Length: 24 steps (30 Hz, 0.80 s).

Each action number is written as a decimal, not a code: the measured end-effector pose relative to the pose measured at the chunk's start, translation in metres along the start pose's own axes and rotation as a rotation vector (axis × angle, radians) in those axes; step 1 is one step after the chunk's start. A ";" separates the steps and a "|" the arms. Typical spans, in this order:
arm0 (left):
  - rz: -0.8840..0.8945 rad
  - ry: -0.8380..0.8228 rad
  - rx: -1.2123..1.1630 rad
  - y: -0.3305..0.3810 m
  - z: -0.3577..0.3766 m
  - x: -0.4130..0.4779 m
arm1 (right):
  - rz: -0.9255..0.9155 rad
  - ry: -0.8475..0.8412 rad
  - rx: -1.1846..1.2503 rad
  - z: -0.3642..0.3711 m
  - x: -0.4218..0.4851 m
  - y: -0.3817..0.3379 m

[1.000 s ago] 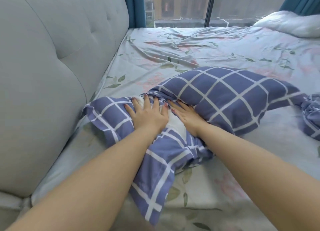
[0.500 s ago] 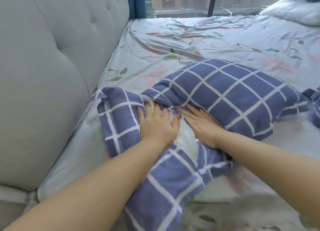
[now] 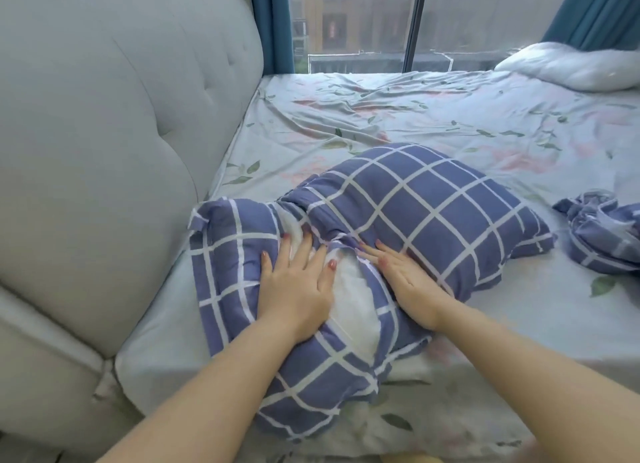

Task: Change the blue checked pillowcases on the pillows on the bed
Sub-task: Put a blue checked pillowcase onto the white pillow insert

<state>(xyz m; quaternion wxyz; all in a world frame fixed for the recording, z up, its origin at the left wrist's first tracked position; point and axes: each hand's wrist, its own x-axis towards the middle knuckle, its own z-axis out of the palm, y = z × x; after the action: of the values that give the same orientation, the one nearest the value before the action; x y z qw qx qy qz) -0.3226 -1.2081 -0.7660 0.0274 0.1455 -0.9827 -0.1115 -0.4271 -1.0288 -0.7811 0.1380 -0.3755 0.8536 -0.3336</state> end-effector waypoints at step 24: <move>-0.247 0.420 -0.084 -0.056 -0.045 0.023 | 0.131 0.699 0.945 -0.002 0.011 -0.071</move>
<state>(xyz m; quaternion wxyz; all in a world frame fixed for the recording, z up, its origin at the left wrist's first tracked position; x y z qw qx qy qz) -0.3247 -1.2764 -0.7345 0.2234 0.2832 -0.9247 -0.1218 -0.3967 -1.0712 -0.7315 0.0209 -0.0876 0.6289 -0.7723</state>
